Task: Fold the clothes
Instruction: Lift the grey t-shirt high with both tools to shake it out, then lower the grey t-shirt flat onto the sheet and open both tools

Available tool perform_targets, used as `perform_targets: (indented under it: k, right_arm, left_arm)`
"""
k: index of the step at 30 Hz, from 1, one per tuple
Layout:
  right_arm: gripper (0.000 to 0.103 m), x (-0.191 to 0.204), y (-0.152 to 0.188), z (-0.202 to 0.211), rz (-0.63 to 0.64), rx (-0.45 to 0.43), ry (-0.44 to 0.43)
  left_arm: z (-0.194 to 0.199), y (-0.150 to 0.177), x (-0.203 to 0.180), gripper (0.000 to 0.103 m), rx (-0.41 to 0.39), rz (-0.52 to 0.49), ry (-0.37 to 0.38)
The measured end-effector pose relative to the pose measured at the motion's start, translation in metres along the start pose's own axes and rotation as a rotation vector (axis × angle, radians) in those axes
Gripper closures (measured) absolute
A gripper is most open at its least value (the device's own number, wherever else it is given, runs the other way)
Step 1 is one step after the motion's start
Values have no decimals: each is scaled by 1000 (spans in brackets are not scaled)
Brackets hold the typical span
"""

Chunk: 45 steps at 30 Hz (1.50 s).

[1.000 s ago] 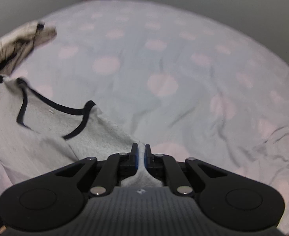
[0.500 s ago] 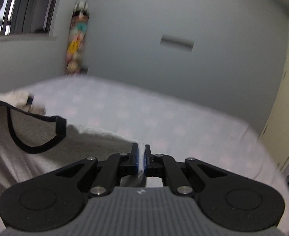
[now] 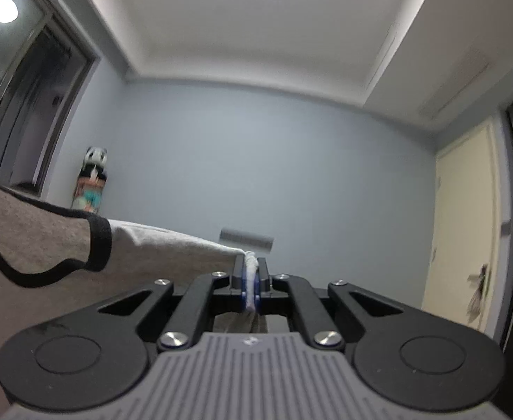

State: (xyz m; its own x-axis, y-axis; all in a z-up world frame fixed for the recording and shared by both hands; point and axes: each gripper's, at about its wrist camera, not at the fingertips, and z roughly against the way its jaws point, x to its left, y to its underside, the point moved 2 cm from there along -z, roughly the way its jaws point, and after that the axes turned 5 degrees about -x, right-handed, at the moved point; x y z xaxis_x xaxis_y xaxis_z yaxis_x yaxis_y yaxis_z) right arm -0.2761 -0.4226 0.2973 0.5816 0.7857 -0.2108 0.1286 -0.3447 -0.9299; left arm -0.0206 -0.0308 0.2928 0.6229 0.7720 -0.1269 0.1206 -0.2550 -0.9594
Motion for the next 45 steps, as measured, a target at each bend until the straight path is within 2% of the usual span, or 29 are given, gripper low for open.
perform_targets:
  k: [4, 9, 13, 17, 23, 26, 29, 32, 34, 39, 45]
  right_arm:
    - [98, -1, -36, 29, 14, -101, 15]
    - [98, -1, -56, 44, 13, -164, 18]
    - [98, -1, -46, 35, 13, -163, 25]
    - [98, 3, -20, 15, 7, -91, 26]
    - [98, 19, 57, -47, 2, 106, 13]
    - [98, 27, 102, -86, -14, 209, 19]
    - [98, 36, 153, -123, 0, 304, 19]
    - [98, 47, 207, -160, 27, 401, 9]
    - [98, 54, 243, -184, 42, 470, -1]
    - [98, 68, 322, -234, 66, 617, -17]
    - [98, 77, 401, -265, 61, 737, -14]
  left_arm:
    - [25, -23, 0, 99, -105, 17, 5]
    - [28, -33, -1, 99, -118, 15, 11]
    - [8, -16, -3, 99, -60, -17, 4]
    - [-22, 17, -5, 99, 53, -47, -13]
    - [-93, 87, -10, 99, 277, -69, -37]
    - [-132, 128, -17, 99, 371, -120, -45]
    - [-178, 178, -22, 99, 487, -187, -58]
    - [-218, 230, -18, 99, 601, -201, -71]
    - [-241, 257, -2, 99, 658, -211, -84]
    - [-290, 318, 9, 99, 766, -238, -103]
    - [-336, 391, 23, 99, 888, -261, -115]
